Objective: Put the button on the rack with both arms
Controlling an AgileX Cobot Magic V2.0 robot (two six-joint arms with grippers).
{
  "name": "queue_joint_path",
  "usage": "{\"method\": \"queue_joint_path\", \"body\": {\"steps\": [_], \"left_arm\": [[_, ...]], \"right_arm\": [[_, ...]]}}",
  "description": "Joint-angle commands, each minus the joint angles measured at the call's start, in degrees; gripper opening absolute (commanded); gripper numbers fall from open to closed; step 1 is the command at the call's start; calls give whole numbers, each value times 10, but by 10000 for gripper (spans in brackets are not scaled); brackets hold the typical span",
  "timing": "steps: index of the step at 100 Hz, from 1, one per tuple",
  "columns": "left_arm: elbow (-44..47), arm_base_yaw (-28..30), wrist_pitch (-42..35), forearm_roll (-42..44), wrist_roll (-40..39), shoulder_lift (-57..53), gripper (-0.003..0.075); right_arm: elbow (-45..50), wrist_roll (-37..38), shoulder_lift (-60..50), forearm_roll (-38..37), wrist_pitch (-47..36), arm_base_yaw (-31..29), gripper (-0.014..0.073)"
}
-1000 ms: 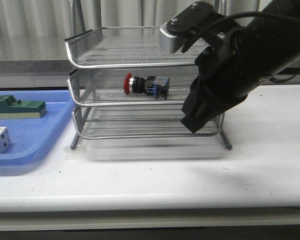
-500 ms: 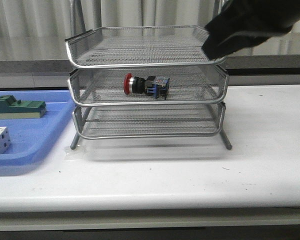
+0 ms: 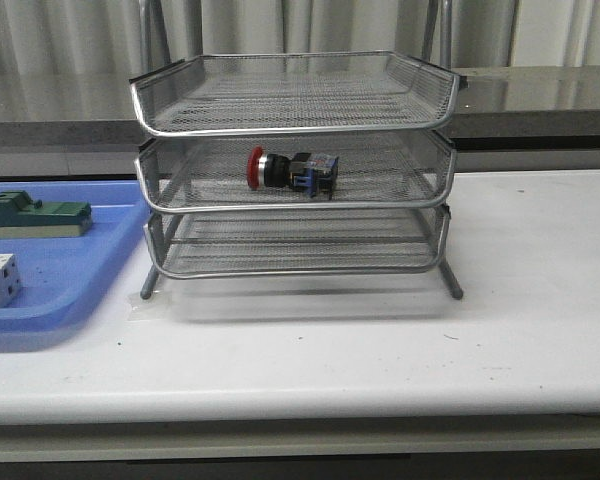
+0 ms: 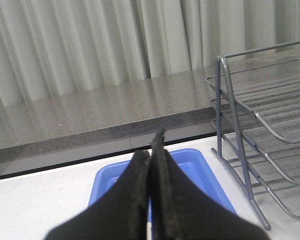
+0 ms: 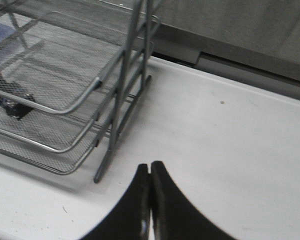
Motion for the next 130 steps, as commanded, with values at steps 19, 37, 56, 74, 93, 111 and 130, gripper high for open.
{"method": "queue_joint_path", "body": {"steps": [19,37,56,74,93,111,130], "left_arm": [[-15,1,-44,-8,-5,5,-20],[-15,1,-44,-8,-5,5,-20],[-15,1,-44,-8,-5,5,-20],[-15,1,-44,-8,-5,5,-20],[-15,1,-44,-8,-5,5,-20],[-15,1,-44,-8,-5,5,-20],[-15,1,-44,-8,-5,5,-20]], "right_arm": [[48,22,-136,4,27,-50,-57],[76,22,-203,23,64,-50,-57],[77,22,-229,30,116,-50,-57],[77,22,-229,30,132,-50,-57],[77,22,-229,30,132,-50,-57],[77,22,-229,31,131,-50,-57],[86,22,-229,49,112,-46,-57]]}}
